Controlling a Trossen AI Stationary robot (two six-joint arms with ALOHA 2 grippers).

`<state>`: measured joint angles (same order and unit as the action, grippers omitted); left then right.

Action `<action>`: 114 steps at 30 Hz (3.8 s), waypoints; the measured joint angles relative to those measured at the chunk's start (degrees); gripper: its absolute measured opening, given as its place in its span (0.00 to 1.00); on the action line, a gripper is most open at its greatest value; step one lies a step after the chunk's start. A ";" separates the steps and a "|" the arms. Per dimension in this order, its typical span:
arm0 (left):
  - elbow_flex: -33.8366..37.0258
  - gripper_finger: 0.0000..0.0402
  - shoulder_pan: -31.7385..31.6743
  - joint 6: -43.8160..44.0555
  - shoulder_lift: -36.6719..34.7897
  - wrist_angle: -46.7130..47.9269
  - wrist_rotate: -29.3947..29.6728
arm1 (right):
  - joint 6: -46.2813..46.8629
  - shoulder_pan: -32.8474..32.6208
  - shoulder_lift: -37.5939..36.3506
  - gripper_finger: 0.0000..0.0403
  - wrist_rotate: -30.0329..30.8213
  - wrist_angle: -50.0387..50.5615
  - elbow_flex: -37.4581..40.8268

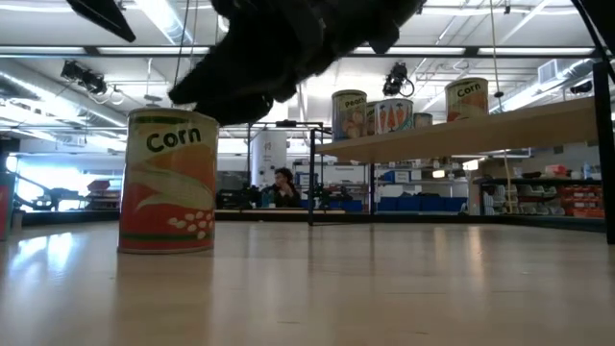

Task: Pick and place cans onto a shelf
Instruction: Put the canned corn can on the shelf

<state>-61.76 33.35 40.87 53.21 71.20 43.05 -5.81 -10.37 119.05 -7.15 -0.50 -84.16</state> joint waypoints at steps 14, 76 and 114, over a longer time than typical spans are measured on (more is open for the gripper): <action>0.00 0.76 -11.98 -13.54 0.02 -12.40 -3.31 | -4.54 1.46 3.58 0.98 -4.32 -10.69 3.61; -0.07 0.76 -18.30 -26.45 6.38 -42.61 -5.67 | 90.53 -3.69 -43.15 0.90 62.42 76.72 16.52; 0.39 0.76 -19.61 -18.98 6.41 -41.20 -5.66 | 49.70 5.03 -51.52 0.86 20.52 89.29 0.10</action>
<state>-61.36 13.74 21.89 59.62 30.00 37.39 43.89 -5.34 67.53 13.37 88.80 -84.05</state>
